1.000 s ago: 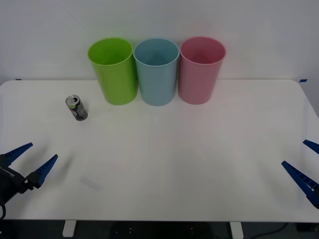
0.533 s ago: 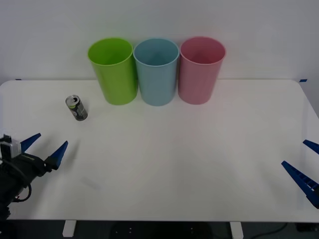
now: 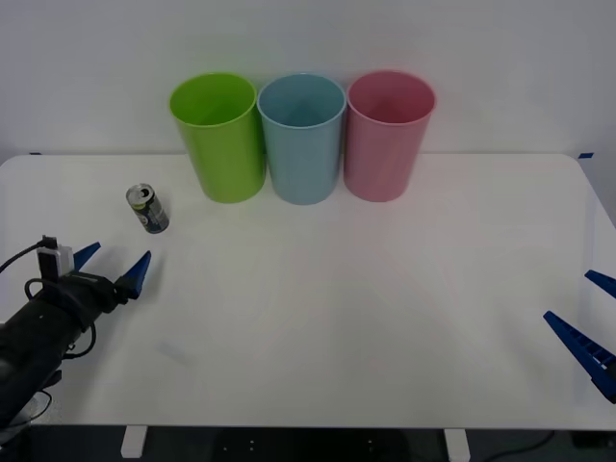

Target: Grasp the object on the table and drop it into the matching bin: aluminum can to the light blue bin, PET bottle to the pink bin.

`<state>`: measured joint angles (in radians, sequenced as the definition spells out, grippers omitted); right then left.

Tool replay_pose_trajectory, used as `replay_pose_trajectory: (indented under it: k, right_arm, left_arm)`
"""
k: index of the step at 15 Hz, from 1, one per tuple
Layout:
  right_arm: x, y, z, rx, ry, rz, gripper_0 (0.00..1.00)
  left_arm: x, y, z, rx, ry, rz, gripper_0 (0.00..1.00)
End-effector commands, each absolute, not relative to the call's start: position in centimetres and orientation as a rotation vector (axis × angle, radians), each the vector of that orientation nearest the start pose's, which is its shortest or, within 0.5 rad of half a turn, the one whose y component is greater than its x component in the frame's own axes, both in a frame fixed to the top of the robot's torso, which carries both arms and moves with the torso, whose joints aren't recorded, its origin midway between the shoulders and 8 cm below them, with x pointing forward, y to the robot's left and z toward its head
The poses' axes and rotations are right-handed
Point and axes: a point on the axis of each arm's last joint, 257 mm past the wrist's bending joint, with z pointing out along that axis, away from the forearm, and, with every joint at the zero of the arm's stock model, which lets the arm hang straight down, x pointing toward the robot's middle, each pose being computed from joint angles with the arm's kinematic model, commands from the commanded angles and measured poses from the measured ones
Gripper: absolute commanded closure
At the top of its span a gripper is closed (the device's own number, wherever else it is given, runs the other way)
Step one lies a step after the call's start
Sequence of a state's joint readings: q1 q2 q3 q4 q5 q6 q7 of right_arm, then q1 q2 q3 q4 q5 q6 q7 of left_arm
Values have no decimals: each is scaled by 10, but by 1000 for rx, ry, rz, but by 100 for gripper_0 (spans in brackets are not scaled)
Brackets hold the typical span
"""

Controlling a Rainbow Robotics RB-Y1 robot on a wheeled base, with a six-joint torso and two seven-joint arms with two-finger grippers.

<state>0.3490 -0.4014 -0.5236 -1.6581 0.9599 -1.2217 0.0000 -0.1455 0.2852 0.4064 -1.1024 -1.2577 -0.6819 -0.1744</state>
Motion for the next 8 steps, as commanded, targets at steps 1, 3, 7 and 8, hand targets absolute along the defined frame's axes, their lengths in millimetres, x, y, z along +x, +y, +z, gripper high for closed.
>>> replay_pose_trajectory:
  k: [1,3,7,8]
  right_arm:
    - [342,-330,-169,-465,1441,567,0]
    - [342,-330,-169,-465,1441,567,0]
    - [342,-330,-169,-465,1441,567,0]
    - [342,-330,-169,-465,1441,567,0]
  left_arm:
    - [550,354,-288,144,1682,-203,0]
    - [563,349,-288,136,1688,-206,0]
    - [586,347,-287,122,1707,-172,0]
    - [592,348,-289,110,1716,-158,0]
